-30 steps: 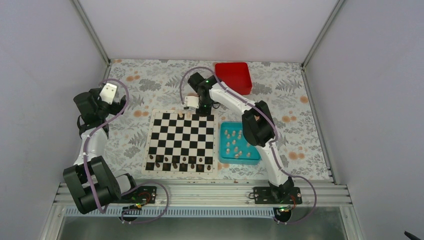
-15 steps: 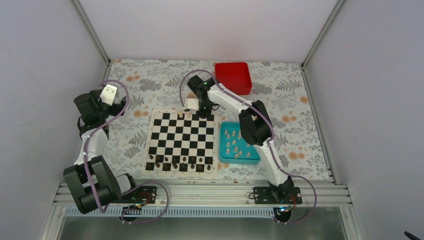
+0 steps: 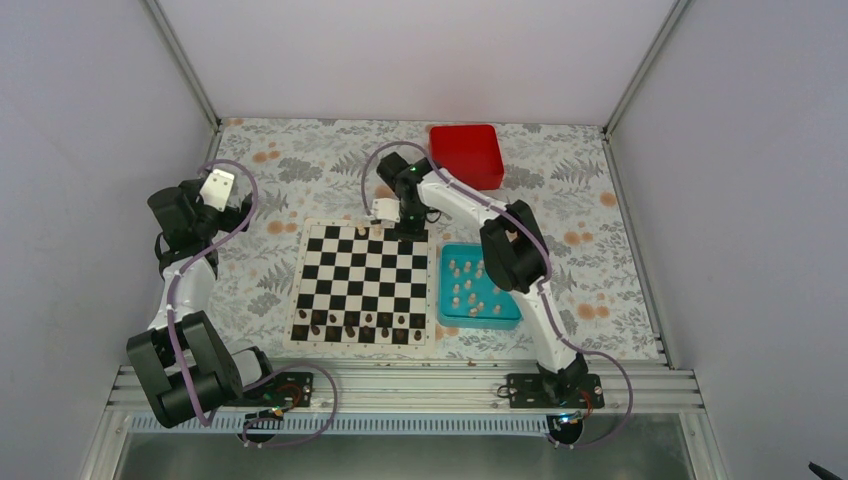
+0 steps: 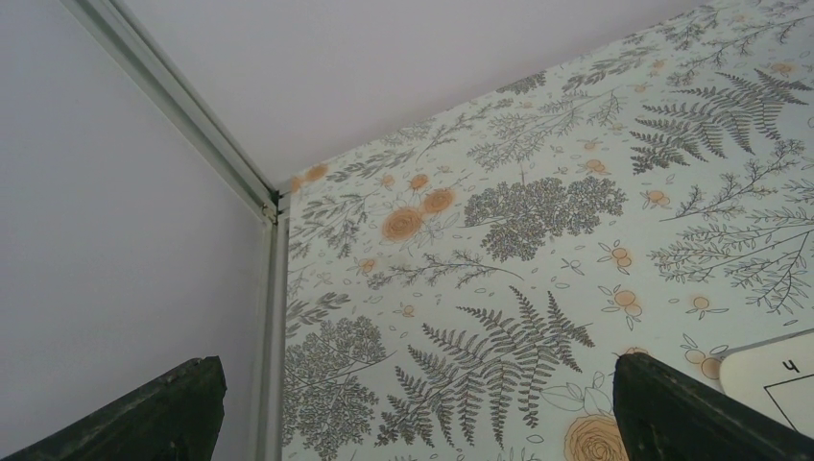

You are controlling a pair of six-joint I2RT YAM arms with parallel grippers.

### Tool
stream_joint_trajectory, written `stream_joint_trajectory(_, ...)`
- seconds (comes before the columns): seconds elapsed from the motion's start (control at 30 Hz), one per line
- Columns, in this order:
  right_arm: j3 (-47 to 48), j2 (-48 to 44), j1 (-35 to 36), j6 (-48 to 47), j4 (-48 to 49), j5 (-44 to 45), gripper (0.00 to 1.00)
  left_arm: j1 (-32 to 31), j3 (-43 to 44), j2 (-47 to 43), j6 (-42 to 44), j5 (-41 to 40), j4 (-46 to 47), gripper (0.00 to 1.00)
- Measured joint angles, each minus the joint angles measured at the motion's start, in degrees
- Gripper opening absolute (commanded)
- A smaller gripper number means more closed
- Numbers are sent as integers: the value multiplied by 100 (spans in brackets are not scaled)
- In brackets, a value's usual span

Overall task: Set up the chess pieces on the board
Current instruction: Place the chess piece on the chessboard, then pick up the chess piece from the storage box.

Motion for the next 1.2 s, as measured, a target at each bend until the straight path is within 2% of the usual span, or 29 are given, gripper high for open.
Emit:
stream_joint_trajectory(0.13, -511, -518, -39, 20, 90, 57, 53, 0, 0, -22, 2, 0, -20, 100)
stream_joint_trajectory(0.3, -1370, -1943, -188, 83, 133, 83, 51, 7, 0, -133, 2, -2, -46, 100)
stream_joint_trajectory(0.47, -2601, -3611, -566, 136, 144, 11, 50, 31, -2, -269, 9, -2, -66, 100)
stream_joint_trajectory(0.63, -3991, -4566, -966, 155, 221, -87, 47, 33, -33, -337, 0, -2, -81, 100)
stream_joint_trajectory(0.9, -5357, -4850, -1150, 195, 772, -356, 44, 35, -44, -339, -175, 127, -85, 100)
stream_joint_trajectory(1.2, -5486, -4572, -1163, 236, 1434, -505, 44, 35, -46, -339, -249, 149, -85, 100)
